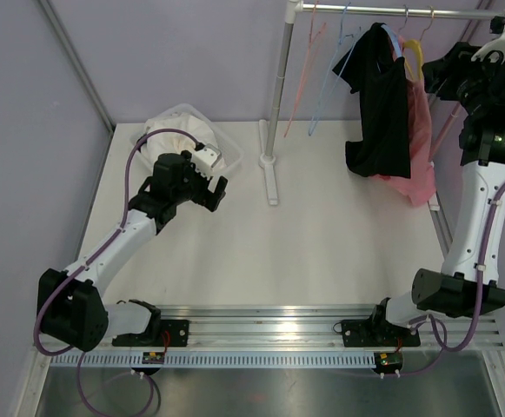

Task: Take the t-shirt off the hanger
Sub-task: Grab a hanger with a tshirt on it with the right arm

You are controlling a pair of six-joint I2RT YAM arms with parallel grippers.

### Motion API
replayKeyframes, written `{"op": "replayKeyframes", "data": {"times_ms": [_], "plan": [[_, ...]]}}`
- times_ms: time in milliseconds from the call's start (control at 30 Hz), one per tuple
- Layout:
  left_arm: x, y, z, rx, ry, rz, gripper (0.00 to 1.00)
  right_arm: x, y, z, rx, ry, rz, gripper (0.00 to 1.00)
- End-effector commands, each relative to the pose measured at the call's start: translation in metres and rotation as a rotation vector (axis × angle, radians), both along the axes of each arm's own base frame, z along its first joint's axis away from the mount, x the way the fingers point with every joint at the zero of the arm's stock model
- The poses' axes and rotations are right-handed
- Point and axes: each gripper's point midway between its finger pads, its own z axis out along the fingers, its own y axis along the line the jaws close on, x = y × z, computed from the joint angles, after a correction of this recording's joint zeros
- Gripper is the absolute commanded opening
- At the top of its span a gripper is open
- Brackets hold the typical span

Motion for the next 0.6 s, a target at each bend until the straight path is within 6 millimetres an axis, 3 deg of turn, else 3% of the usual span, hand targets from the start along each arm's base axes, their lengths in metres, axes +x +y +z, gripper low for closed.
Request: {"op": "replayKeyframes", "data": {"times_ms": [0,267,567], "plan": [[0.004,-0.002,0.032,-0.023,-0.100,-0.005,0.99,0.022,0.014,0.017,0.042,-0.073,0.092,0.55],[0.002,-0.001,0.037,-0.026,-0.107,-0.003,0.99,0.060,0.040,0.029,0.042,-0.132,0.146,0.55],[0.001,-0.002,0.036,-0.027,-0.108,-0.010,0.99,0.098,0.039,0.040,0.059,-0.195,0.079,0.55]]}}
